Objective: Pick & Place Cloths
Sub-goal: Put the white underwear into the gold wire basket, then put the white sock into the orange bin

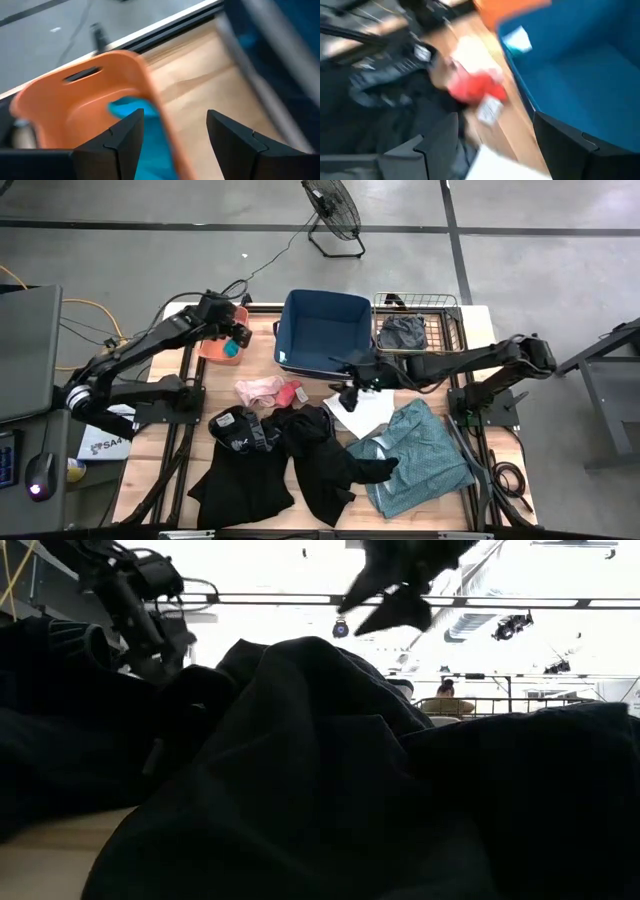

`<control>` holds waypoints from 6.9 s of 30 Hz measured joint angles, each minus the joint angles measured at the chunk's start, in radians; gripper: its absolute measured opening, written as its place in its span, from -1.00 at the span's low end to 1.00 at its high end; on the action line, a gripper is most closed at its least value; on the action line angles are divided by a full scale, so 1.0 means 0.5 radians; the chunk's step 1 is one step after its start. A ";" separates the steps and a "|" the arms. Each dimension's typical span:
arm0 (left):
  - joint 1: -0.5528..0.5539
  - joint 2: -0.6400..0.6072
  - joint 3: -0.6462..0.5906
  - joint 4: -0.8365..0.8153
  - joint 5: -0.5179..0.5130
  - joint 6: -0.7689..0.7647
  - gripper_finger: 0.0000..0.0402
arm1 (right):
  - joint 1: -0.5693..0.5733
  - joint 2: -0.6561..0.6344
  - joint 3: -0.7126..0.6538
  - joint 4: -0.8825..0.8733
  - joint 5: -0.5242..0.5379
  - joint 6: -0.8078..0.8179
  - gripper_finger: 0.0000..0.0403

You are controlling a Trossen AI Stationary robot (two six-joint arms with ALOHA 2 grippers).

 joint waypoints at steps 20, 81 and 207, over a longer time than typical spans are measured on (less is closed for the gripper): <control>-0.004 -0.862 -0.153 0.164 0.947 0.052 -0.12 | 0.375 0.021 -0.136 -1.123 0.218 1.431 0.24; -0.360 -0.865 -0.249 0.539 1.096 0.056 -0.12 | 0.627 -0.701 -0.565 -0.487 1.277 1.257 -0.97; -0.367 -0.864 -0.249 0.459 1.094 0.067 -0.12 | 0.196 0.622 -0.547 0.154 -0.049 0.362 -0.19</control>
